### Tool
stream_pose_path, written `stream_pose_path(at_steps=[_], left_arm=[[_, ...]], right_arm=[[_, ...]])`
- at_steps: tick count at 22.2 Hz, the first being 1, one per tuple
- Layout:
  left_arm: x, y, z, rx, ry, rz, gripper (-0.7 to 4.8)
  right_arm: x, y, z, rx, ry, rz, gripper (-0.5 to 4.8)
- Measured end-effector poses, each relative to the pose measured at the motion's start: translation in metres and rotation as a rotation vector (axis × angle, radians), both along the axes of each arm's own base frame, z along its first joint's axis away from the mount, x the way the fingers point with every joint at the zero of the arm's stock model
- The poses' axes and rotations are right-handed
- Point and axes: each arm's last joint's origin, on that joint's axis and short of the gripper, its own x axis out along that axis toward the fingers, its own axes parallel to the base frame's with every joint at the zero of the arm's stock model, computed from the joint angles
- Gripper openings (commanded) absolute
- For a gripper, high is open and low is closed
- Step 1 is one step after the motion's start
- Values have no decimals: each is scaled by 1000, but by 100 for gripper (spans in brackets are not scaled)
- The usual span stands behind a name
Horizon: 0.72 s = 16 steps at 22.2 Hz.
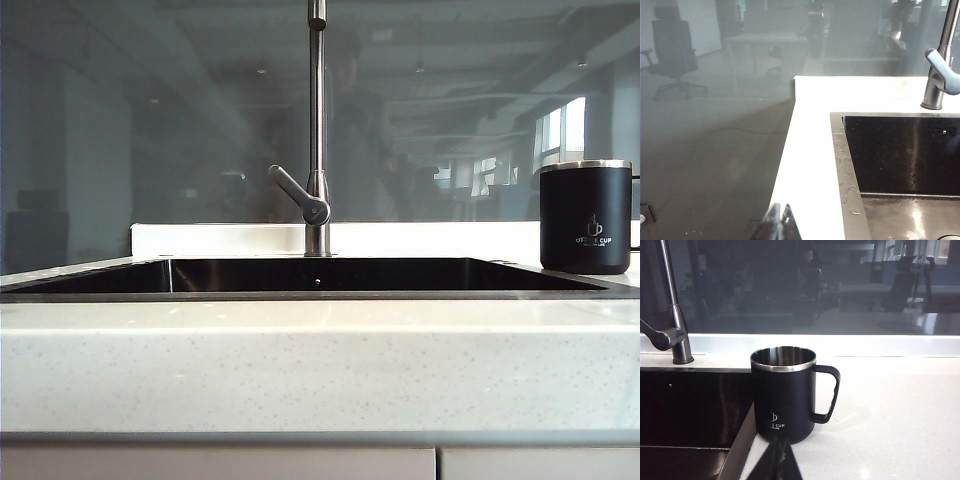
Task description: Pick up the mug next to the sink, go to the faucet to get some water, pour the water into the sink, and finally put the mug back to its place.
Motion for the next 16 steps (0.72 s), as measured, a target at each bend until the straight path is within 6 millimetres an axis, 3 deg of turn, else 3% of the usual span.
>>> stream_pose_path(at_steps=[9,16], left_arm=[[0,0,1,0,-10,0,-3],[0,0,2,0,-23,0,-3]], right_arm=[[0,0,0,6,1,1,-6],[3,-2,5,117,-48,-42,-6]])
